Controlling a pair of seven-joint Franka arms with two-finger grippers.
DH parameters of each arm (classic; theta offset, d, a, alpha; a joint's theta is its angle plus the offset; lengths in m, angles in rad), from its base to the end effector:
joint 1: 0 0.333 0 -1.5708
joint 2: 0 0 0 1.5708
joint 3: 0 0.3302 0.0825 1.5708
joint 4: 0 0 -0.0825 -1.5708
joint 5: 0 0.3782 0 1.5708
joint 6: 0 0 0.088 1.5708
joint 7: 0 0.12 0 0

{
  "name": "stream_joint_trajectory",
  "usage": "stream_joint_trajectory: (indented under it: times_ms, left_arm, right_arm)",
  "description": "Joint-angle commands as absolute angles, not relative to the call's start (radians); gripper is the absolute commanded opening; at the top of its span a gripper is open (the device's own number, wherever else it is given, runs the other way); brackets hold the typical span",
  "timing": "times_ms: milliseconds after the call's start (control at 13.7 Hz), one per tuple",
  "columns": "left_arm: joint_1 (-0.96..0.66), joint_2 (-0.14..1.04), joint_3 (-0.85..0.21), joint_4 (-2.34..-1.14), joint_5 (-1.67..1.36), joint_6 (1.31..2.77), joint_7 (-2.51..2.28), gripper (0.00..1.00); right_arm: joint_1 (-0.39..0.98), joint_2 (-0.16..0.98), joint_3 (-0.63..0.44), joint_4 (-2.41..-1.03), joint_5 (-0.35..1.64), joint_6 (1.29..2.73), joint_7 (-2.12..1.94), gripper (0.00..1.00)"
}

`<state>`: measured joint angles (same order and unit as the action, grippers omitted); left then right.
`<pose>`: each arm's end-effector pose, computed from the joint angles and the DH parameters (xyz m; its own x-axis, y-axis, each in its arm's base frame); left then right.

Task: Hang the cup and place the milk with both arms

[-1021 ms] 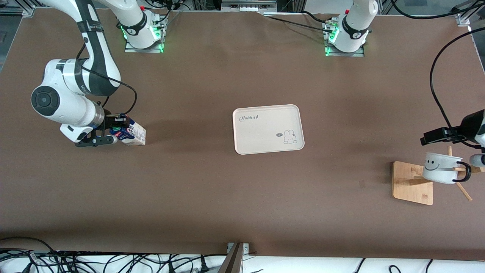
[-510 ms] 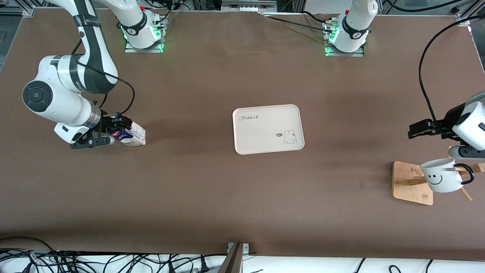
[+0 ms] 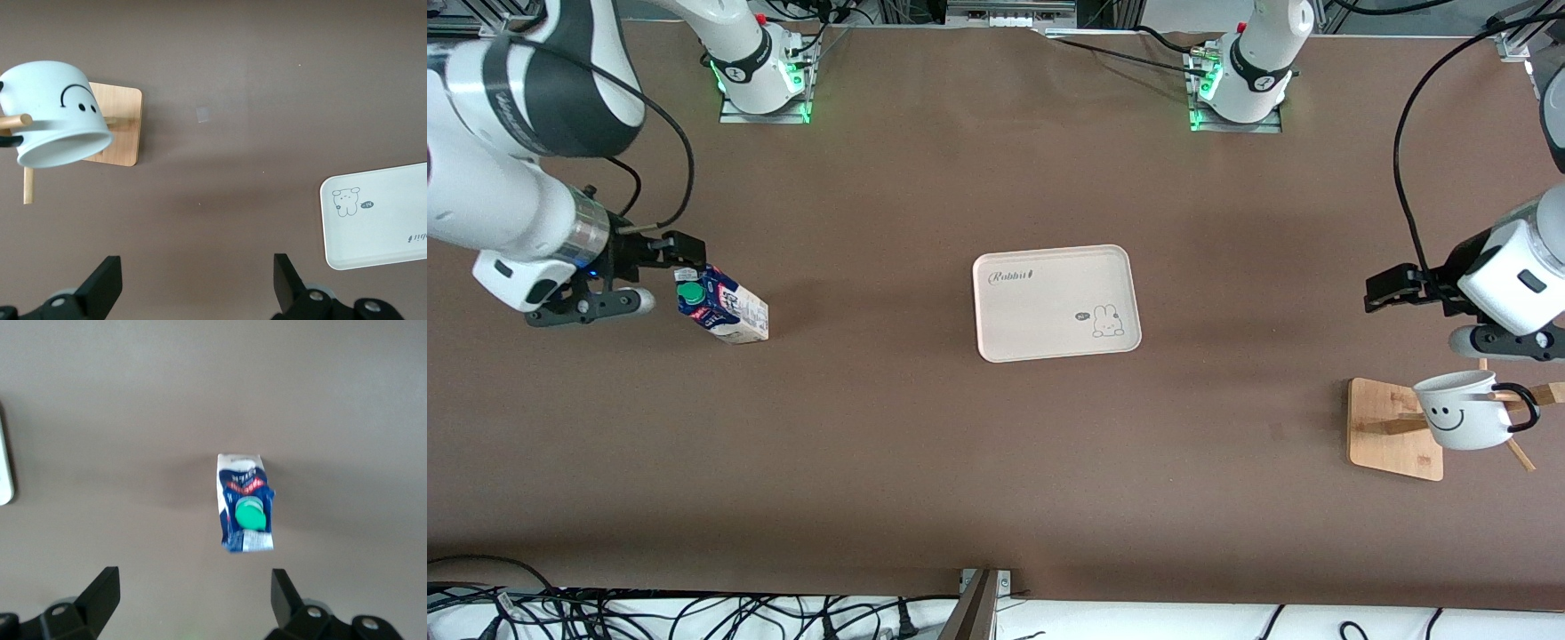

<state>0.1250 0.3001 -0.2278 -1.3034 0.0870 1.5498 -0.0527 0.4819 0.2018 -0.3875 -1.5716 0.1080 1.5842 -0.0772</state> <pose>0.6365 -0.0325 0.5735 0.9981 -0.0414 -0.0452 -0.0425 -0.9988 -0.0226 0.5896 0.0871 0.5182 0.9720 0.1619 -0.1703 0.1567 -0.9867 -0.0436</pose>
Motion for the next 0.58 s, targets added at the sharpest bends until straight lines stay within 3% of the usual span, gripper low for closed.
stream_joint_trajectory:
  times_ms: [0,219,365,510]
  left_arm:
    - [0.022,0.097,-0.102,-1.582,0.091,1.711,-0.012,1.00]
    - [-0.043,0.002,-0.014,-1.701,0.080,1.755,-0.003,1.00]
    - [-0.061,-0.041,0.006,-1.750,0.040,1.756,0.000,1.00]
    - [-0.064,-0.052,0.008,-1.749,0.040,1.778,-0.006,1.00]
  right_arm:
    - [0.480,0.112,-0.391,-1.575,0.094,1.531,-0.067,1.00]
    - [0.445,-0.003,-0.374,-1.669,0.065,1.546,-0.072,1.00]
    - [0.306,-0.058,-0.219,-1.721,0.023,1.566,-0.072,1.00]
    - [0.227,-0.072,-0.146,-1.732,0.014,1.566,-0.074,1.00]
